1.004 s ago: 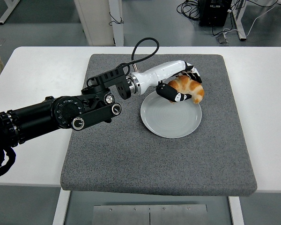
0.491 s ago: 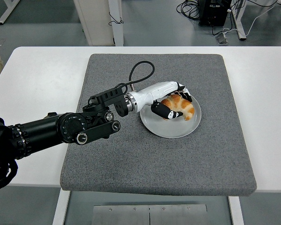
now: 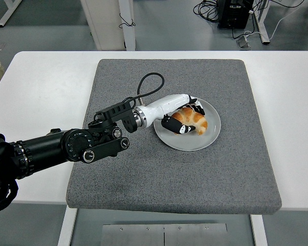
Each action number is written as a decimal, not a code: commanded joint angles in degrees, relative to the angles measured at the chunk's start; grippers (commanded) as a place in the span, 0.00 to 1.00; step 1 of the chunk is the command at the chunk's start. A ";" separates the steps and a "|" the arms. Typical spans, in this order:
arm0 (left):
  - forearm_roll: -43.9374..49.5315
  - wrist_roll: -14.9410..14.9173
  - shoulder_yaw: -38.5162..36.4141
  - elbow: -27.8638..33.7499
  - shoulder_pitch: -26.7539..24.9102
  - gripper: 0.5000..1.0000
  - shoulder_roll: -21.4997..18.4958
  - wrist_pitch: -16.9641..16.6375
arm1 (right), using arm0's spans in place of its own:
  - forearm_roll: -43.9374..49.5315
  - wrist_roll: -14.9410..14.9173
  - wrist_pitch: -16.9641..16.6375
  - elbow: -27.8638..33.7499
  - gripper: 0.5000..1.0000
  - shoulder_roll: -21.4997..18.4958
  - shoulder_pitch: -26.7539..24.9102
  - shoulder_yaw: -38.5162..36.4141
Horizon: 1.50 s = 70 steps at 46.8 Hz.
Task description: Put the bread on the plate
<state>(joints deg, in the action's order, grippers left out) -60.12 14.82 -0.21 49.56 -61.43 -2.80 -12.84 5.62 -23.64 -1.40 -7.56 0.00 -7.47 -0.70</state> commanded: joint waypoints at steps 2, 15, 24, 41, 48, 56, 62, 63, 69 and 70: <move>0.00 -0.06 0.03 0.01 0.17 0.00 0.07 -0.08 | 0.00 0.00 0.00 0.00 1.00 0.00 0.00 0.00; -0.09 -0.06 -0.05 0.01 0.60 0.00 -0.02 -0.87 | 0.00 0.00 0.00 0.00 1.00 0.00 0.00 0.00; 0.00 -0.06 -0.05 0.01 0.87 0.00 -0.02 -1.04 | 0.00 0.00 0.00 0.00 1.00 0.00 0.00 0.00; 0.08 -0.06 -1.81 0.01 1.22 0.00 -0.10 -2.27 | 0.00 0.00 0.00 0.00 1.00 0.00 0.00 0.00; 0.52 -0.14 -1.72 0.01 0.87 0.00 -0.19 -2.27 | 0.00 0.00 0.00 0.00 1.00 0.00 0.00 0.00; 1.05 0.03 -1.02 0.18 1.13 0.89 -0.28 -2.19 | 0.00 0.00 0.00 0.00 1.00 0.00 0.00 0.00; 1.05 0.03 -0.93 0.36 0.96 0.94 -0.37 -2.19 | 0.00 0.00 0.00 0.00 1.00 0.00 0.00 0.00; 1.05 0.03 -0.84 0.36 0.87 0.94 -0.37 -2.19 | 0.00 0.00 0.00 0.00 1.00 0.00 0.00 0.00; 1.14 -0.14 0.82 0.97 0.43 0.94 -0.89 -2.10 | 0.00 0.00 0.00 0.00 1.00 0.00 0.00 0.00; 1.31 -0.14 1.17 1.23 0.34 0.94 -0.98 -2.10 | 0.09 0.00 0.00 0.00 1.00 0.00 0.00 0.00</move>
<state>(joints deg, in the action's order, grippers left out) -58.99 14.79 -0.15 50.46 -60.87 -3.54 -14.98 5.62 -23.64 -1.40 -7.56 0.00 -7.47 -0.70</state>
